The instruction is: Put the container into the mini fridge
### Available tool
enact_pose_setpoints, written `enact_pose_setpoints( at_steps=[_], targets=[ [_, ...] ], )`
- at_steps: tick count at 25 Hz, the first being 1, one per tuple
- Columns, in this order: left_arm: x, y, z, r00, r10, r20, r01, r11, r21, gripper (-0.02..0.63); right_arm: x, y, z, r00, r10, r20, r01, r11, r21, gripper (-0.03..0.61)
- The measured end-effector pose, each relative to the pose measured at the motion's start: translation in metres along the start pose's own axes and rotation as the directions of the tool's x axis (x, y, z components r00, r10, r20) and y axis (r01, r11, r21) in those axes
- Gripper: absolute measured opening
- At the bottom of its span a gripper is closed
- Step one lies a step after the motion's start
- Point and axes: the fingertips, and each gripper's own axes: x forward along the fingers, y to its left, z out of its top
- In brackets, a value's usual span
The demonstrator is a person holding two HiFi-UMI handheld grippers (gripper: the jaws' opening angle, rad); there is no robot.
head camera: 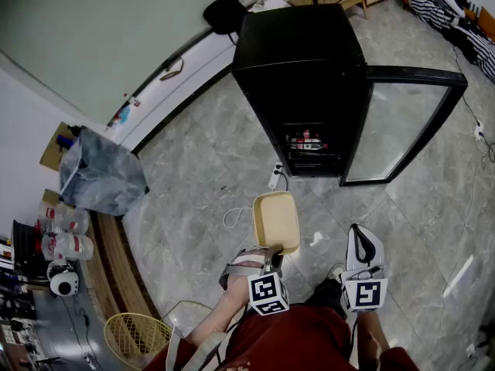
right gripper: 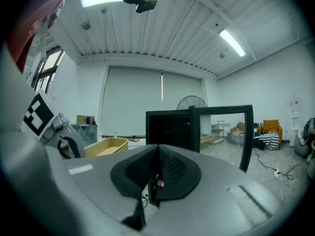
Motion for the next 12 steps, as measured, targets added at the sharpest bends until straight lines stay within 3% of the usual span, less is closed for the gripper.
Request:
enact_pose_setpoints(
  at_steps=[7,12],
  targets=[
    [-0.057,-0.039,-0.171,1.0,-0.006,0.011,0.004,0.995,0.099,0.025,-0.01,0.194,0.018,0.998,-0.068,-0.009,0.068,0.996,0.061,0.0],
    [-0.091,-0.054,-0.235,0.999,-0.011,0.038,0.004,0.983,0.183,0.026,-0.03,0.275,0.039,0.991,-0.134,-0.009,0.134,0.986,0.094,0.0]
  ],
)
